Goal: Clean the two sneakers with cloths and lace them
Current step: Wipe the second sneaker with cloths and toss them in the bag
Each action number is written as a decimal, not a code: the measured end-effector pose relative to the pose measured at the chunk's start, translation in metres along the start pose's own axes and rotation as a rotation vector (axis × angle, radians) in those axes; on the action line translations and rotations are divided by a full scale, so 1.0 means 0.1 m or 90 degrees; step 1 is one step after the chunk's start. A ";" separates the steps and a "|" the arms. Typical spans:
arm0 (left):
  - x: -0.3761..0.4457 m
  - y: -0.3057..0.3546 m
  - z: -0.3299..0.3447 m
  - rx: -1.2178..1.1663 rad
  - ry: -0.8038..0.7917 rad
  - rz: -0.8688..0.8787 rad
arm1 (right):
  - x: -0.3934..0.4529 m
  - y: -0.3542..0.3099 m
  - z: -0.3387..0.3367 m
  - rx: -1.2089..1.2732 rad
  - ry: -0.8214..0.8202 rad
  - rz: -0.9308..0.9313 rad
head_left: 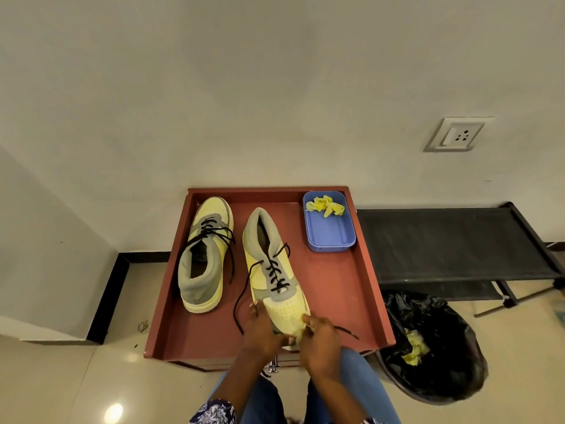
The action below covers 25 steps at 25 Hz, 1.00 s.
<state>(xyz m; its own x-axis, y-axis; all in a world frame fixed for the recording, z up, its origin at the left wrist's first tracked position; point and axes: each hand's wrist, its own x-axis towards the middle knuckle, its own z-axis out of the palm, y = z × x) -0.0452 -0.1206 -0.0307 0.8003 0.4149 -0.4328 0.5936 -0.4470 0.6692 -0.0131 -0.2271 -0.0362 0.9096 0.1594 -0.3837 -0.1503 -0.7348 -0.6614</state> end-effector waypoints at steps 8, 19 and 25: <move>-0.01 0.05 -0.09 -0.047 0.004 0.023 | 0.63 -0.22 -0.20 0.360 -0.073 0.137; -0.01 0.06 -0.13 0.010 -0.024 -0.013 | 0.09 -0.10 -0.05 -0.051 -0.062 -0.216; 0.05 0.10 -0.10 0.045 -0.032 0.047 | 0.08 0.05 -0.07 0.005 -0.081 -0.163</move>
<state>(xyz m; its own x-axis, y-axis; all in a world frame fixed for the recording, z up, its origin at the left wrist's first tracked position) -0.0364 -0.1148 -0.0200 0.8442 0.3389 -0.4153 0.5361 -0.5303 0.6568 -0.0037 -0.2343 -0.0378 0.8624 0.4213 -0.2806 0.0754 -0.6550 -0.7518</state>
